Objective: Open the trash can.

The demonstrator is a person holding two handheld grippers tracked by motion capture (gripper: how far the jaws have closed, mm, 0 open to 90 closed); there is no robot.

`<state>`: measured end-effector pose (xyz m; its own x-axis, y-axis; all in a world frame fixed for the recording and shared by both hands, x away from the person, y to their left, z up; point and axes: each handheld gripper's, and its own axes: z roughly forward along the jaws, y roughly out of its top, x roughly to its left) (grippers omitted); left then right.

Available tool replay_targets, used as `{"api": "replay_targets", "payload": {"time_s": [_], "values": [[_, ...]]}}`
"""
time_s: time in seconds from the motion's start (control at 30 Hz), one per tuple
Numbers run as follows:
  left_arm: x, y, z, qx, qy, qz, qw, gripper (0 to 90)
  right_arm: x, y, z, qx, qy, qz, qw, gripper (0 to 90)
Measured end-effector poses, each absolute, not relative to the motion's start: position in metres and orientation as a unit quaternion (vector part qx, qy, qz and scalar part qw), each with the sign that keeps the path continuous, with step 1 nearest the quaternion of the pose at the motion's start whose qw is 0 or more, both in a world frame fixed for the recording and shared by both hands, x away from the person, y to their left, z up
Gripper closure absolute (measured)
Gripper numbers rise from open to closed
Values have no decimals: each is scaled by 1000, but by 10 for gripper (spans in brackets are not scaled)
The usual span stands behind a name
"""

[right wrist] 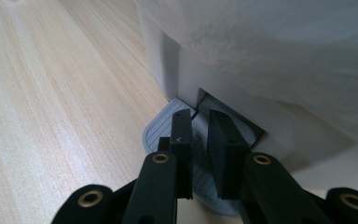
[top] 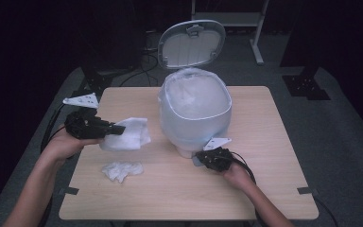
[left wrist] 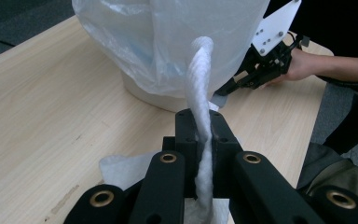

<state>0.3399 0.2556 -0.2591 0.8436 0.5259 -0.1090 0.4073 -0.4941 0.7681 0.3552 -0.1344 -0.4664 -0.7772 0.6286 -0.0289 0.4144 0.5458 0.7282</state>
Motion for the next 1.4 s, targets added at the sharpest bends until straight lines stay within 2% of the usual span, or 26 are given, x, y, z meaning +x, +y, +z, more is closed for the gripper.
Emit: {"api": "replay_targets", "payload": {"time_s": [1.4], "values": [[349,235,-208,867,251,74,425,854,356,-135,-466,298,869,367,147,797]]}}
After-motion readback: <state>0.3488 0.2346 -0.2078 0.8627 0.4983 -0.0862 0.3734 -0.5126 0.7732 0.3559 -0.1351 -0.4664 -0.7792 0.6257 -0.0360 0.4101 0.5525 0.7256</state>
